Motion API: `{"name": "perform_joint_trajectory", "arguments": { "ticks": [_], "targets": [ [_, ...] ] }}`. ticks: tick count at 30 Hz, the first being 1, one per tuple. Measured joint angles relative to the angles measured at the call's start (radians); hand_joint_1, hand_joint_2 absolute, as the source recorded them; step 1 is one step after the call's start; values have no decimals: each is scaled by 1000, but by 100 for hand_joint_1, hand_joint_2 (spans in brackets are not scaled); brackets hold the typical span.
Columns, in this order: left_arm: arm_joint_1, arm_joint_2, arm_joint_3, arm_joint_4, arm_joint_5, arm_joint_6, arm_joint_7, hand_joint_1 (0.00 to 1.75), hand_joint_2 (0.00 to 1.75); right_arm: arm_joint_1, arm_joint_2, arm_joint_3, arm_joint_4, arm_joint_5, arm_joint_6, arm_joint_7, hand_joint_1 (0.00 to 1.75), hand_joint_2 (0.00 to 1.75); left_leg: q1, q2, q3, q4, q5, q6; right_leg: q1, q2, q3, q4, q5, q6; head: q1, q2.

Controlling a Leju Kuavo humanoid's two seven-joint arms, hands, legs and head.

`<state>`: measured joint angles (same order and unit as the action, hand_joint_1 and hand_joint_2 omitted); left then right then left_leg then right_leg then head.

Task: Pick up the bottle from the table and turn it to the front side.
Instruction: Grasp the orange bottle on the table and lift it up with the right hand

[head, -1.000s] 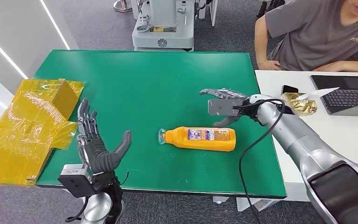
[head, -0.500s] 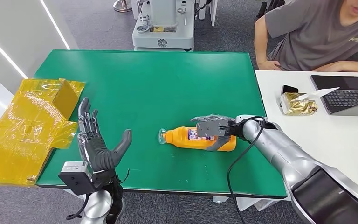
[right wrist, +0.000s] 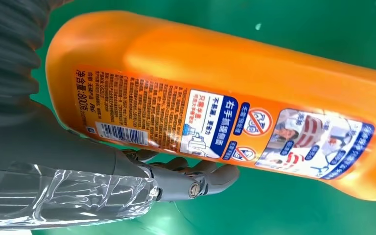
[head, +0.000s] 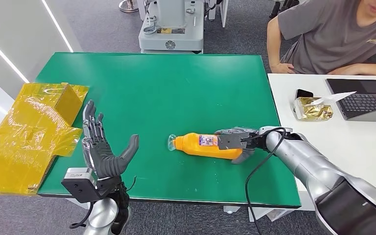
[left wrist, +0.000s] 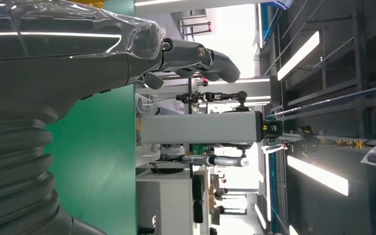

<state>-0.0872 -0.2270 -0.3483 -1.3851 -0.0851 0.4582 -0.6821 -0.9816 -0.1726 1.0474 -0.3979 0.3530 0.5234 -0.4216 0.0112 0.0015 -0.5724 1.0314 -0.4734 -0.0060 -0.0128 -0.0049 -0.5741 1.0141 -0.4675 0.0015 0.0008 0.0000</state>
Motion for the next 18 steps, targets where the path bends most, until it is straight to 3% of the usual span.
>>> {"name": "perform_joint_trajectory", "arguments": {
  "ticks": [11,12,15,16,18],
  "targets": [
    [0,0,0,0,-4,0,0,0,175,5,-15,16,3,-21,-4,2,0,175,0,0,0,0,0,0,0,0,0,0,0,0,0,0],
    [0,0,0,0,-5,0,1,0,175,7,-17,18,3,-23,-9,1,25,175,0,0,0,0,0,0,0,0,0,0,0,0,0,0],
    [1,0,0,0,-8,0,9,0,175,22,-21,21,2,-33,-42,0,154,175,0,0,0,0,0,0,0,0,0,0,0,0,0,0],
    [1,0,0,0,-10,0,13,0,175,30,-23,22,1,-35,-60,-2,173,175,0,0,0,0,0,0,0,0,0,0,0,0,0,0],
    [1,0,0,0,-15,-1,19,0,175,45,-26,23,-1,-35,-106,-11,175,175,0,0,0,0,0,0,0,0,0,0,0,0,0,0]
  ]
}}
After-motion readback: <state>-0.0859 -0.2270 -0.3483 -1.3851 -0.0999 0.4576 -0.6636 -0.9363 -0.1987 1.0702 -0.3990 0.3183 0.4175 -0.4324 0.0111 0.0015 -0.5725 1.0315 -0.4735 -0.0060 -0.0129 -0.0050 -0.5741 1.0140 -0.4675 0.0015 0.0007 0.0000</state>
